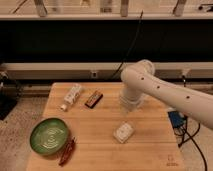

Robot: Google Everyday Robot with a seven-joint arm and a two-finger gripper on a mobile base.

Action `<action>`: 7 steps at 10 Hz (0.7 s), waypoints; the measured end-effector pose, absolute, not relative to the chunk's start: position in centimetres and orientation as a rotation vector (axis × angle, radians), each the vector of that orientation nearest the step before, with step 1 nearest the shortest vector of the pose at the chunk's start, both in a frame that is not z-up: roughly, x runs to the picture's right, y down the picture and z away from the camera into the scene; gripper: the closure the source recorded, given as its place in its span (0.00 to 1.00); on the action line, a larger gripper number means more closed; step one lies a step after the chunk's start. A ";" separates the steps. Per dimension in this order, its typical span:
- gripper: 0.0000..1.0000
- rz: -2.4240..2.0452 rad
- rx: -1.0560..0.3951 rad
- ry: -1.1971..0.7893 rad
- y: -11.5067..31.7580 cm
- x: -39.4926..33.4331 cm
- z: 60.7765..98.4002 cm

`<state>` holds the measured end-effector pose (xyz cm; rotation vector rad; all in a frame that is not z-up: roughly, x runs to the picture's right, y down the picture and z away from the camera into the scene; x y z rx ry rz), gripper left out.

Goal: Move the arm in a circular motion

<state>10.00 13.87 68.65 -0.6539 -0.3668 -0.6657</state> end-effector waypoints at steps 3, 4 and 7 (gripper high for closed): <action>1.00 -0.678 -0.652 -0.354 16.5 11.4 65.5; 1.00 -0.670 -0.654 -0.334 17.1 13.1 64.8; 1.00 -0.601 -0.670 -0.256 17.3 19.5 64.6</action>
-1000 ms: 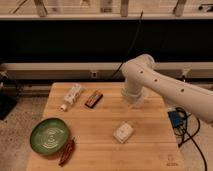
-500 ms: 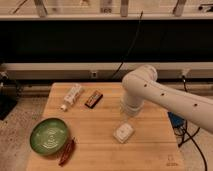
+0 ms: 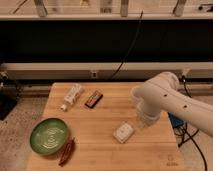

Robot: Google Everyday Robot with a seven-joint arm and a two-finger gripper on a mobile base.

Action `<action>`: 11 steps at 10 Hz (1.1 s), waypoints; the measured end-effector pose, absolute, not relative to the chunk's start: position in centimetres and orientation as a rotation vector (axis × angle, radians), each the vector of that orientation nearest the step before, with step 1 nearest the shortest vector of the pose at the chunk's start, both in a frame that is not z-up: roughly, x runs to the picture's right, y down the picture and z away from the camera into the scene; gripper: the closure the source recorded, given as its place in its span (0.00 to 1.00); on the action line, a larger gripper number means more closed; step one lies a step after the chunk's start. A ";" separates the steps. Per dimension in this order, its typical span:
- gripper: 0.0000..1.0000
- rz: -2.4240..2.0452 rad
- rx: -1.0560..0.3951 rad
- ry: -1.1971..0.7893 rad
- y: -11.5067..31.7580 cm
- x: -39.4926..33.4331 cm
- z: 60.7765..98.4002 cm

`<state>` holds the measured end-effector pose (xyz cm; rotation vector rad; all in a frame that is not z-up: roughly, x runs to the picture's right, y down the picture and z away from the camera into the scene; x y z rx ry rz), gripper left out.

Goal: Move the arm in a circular motion

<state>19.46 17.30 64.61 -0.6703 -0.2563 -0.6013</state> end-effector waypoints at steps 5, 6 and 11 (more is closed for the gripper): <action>1.00 -0.490 -0.678 -0.139 14.2 26.3 68.4; 1.00 -0.490 -0.671 -0.125 13.0 26.3 69.6; 1.00 -0.535 -0.641 -0.146 9.2 21.3 73.9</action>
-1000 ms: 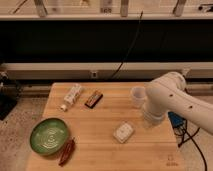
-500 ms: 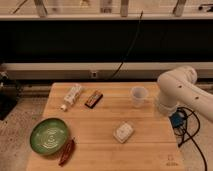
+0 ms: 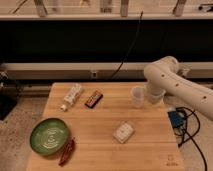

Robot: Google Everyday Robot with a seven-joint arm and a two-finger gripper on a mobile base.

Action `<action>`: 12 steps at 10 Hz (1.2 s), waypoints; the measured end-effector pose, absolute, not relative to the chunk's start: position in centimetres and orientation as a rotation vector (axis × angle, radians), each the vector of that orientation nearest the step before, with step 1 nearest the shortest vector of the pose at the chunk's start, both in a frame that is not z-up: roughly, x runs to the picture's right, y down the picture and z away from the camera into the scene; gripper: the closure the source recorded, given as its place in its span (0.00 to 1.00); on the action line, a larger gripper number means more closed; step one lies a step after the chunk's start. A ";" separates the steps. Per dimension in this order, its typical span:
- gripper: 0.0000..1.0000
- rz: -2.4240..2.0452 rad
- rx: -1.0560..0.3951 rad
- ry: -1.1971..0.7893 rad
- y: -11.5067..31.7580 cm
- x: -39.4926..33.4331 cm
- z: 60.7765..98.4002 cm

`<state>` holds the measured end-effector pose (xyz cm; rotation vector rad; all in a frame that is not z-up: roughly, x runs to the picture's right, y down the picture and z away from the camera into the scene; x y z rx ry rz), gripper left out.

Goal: Move the arm in a circular motion

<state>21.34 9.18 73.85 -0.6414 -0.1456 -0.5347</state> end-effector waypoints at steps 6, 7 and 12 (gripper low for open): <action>1.00 -0.686 -0.608 -0.296 9.8 8.5 74.2; 1.00 -0.729 -0.604 -0.334 10.7 6.1 73.4; 1.00 -0.863 -0.600 -0.448 17.2 3.0 66.0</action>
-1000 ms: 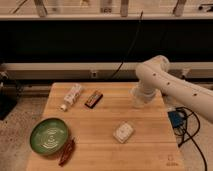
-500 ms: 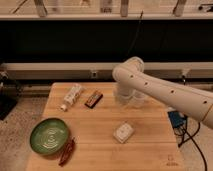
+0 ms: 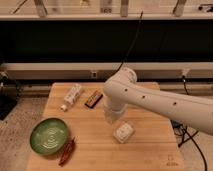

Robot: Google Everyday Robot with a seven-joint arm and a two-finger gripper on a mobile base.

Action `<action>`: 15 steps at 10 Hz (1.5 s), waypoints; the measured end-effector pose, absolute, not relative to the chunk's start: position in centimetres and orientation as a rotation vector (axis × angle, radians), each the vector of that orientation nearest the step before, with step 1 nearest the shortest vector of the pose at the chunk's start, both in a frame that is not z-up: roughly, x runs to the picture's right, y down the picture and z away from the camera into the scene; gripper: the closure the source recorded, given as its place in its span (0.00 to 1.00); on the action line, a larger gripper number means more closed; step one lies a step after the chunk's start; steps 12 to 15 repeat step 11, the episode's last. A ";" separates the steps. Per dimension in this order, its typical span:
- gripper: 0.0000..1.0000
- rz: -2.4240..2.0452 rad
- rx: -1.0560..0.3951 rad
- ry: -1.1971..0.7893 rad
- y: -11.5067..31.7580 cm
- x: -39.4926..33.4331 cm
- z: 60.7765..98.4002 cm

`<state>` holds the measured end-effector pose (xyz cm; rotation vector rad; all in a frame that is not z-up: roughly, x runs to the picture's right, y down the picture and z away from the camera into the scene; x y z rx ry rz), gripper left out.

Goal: Move the arm in a circular motion

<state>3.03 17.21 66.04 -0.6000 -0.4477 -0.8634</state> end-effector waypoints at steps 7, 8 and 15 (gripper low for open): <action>1.00 -0.742 -0.690 -0.353 20.8 13.9 62.5; 1.00 -0.717 -0.698 -0.325 20.8 15.8 62.6; 1.00 -0.601 -0.724 -0.233 19.3 21.8 64.4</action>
